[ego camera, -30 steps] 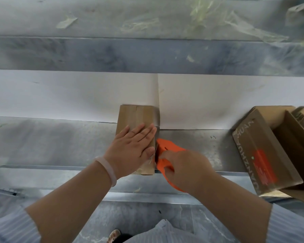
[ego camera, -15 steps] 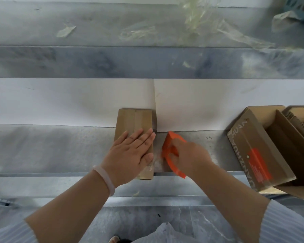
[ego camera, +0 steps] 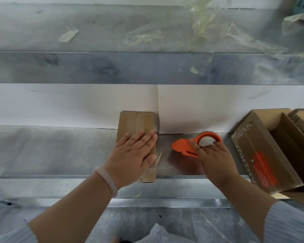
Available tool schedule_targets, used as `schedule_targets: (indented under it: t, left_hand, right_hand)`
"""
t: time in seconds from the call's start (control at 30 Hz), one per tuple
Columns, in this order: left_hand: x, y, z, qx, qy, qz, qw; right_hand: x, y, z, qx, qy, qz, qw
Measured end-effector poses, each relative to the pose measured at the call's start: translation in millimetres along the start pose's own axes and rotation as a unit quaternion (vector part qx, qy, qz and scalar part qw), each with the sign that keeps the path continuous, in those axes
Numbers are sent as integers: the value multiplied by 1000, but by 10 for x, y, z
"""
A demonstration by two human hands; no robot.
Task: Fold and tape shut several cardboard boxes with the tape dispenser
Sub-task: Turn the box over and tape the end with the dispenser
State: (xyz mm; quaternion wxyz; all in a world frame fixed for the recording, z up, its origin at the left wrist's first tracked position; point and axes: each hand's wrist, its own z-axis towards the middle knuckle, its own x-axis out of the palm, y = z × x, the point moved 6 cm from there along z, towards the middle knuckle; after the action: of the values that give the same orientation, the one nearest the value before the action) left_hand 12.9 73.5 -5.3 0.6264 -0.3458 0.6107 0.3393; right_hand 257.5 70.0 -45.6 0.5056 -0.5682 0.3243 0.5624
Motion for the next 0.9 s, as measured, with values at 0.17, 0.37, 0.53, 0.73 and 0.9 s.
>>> schedule_targets:
  t: [0.17,0.37,0.53,0.73,0.9]
  left_hand:
    - [-21,-7,8,-1,5,-17,1000]
    - [-54,-1,8,-13,-9,-56,998]
    - [-67,-3,3,-19,-6,-57,998]
    - [-49,37,4,-22,-8,-70,997]
    - [-55,54,13,-24,-10,-96,995]
  right_hand:
    - [205,130,-213,41,37,19,998]
    - [398,409,-409,22,40,61,997]
    - [521,494,-448,17,69,78,994]
    - [336,489,-428,49,79,159,983]
    - [-106,536,-453,236,-13,504,831]
